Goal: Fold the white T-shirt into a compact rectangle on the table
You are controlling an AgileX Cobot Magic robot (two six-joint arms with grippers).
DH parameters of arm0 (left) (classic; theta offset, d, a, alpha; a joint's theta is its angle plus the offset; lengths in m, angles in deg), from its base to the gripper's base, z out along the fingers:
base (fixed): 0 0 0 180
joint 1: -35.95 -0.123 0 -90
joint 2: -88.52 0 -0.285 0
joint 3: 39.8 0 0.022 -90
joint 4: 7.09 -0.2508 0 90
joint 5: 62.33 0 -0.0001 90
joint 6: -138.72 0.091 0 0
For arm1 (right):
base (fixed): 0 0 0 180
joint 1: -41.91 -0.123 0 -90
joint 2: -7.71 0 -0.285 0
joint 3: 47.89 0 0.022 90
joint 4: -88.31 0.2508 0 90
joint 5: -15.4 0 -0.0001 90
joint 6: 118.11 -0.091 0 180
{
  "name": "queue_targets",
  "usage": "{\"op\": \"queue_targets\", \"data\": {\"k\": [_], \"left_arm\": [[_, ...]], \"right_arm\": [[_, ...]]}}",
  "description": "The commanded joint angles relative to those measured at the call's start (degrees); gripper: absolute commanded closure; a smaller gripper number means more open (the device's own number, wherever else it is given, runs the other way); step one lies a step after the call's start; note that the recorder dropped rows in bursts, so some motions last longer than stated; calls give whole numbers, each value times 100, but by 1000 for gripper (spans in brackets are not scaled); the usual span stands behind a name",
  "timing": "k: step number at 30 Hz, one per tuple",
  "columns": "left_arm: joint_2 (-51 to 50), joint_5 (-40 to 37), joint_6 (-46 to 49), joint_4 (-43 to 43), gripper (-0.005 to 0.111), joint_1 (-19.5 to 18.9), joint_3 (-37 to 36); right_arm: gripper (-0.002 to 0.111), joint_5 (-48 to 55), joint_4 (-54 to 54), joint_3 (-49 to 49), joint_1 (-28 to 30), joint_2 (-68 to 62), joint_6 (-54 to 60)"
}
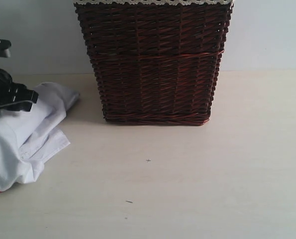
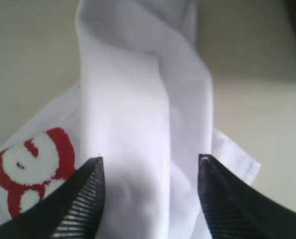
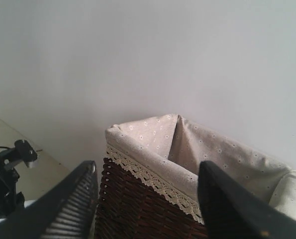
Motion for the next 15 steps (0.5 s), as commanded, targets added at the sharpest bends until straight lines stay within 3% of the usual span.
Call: {"op": "queue_targets", "data": {"k": [1, 3, 8, 15], "left_arm": [[-441, 102, -305, -194, 50, -162, 3], [-555, 102, -269, -194, 58, -162, 3], [-639, 67, 263, -452, 106, -172, 3], [-574, -462, -1055, -2104, 107, -1049, 323]], "right_arm": [[50, 3, 41, -43, -21, -16, -30], [50, 3, 41, -43, -21, -16, -30], [50, 3, 41, -43, -21, -16, -30], [50, 3, 41, -43, -21, -16, -30]]}}
